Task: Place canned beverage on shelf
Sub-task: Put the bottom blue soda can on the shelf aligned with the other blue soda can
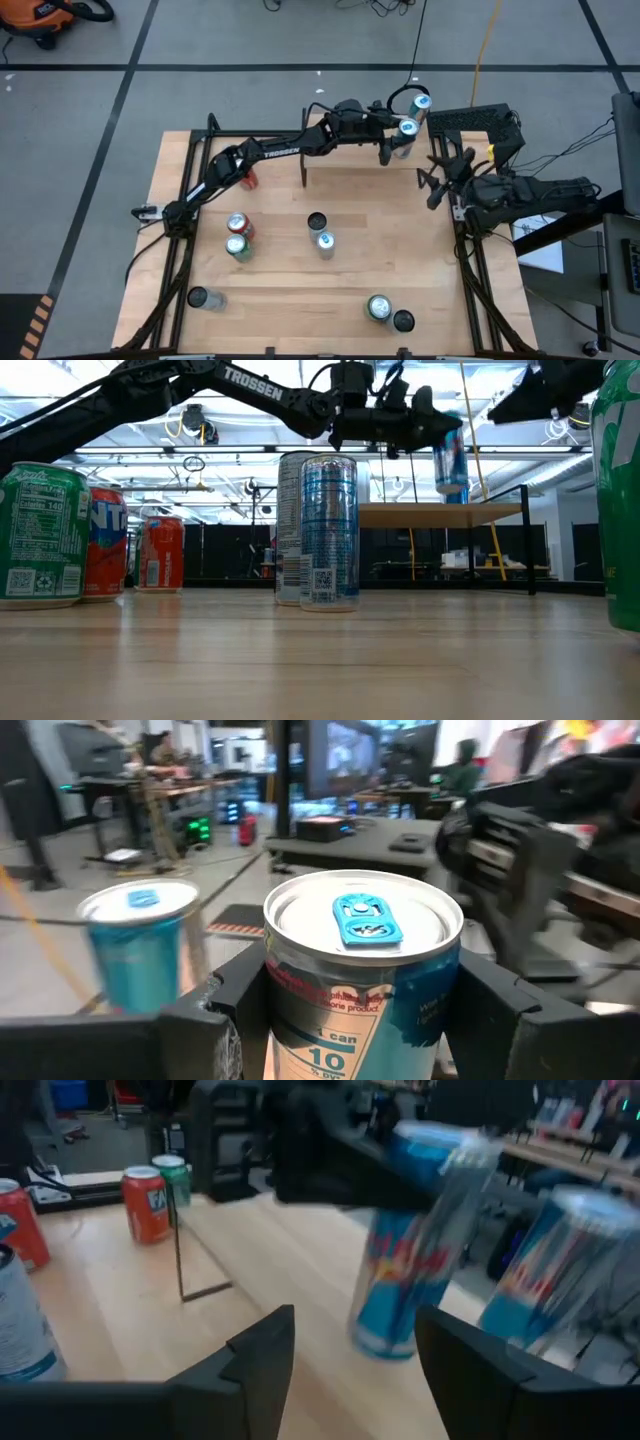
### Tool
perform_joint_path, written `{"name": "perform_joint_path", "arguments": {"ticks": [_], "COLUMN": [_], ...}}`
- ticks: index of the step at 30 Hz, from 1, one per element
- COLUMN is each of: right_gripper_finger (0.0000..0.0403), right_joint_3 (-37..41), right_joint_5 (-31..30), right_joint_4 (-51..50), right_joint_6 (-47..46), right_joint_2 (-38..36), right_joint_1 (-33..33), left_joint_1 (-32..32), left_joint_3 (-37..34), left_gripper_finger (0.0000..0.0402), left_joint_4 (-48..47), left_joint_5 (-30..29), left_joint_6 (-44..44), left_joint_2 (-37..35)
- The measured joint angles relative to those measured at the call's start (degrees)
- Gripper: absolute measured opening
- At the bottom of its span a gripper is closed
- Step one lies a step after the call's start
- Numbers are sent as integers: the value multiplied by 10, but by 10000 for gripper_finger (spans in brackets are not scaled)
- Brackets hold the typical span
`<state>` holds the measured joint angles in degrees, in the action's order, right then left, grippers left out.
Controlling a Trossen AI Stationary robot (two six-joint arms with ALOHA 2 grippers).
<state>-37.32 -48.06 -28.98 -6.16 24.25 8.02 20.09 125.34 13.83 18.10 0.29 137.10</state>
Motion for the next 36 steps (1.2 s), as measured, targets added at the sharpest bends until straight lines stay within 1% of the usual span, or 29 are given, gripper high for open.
{"name": "perform_joint_path", "arguments": {"ticks": [3,8,13,14,18,22,27,30,36], "right_gripper_finger": [208,249,289,294,301,300,293,270,199], "right_joint_3": [-21,-32,-32,-32,-23,-11,-10,-10,-10], "right_joint_5": [0,6,84,92,95,124,123,122,122], "right_joint_4": [-4,-32,-30,-30,-15,24,40,40,40], "right_joint_6": [38,41,8,1,-6,-3,0,0,6], "right_joint_2": [-1,-26,-45,-45,-33,-23,-18,-18,-19], "right_joint_1": [-2,-2,-2,-2,-2,-2,-2,-2,-2], "left_joint_1": [-4,-18,-41,-47,-67,-80,-86,-86,-83], "left_joint_3": [0,0,0,0,0,0,0,0,0], "left_gripper_finger": [213,212,213,213,212,212,212,212,212], "left_joint_4": [16,22,30,33,55,58,58,57,51], "left_joint_5": [27,61,74,75,75,70,56,46,37], "left_joint_6": [-15,-15,-15,-15,-14,-10,-10,-10,-9], "left_joint_2": [0,0,0,0,0,0,0,0,-2]}}
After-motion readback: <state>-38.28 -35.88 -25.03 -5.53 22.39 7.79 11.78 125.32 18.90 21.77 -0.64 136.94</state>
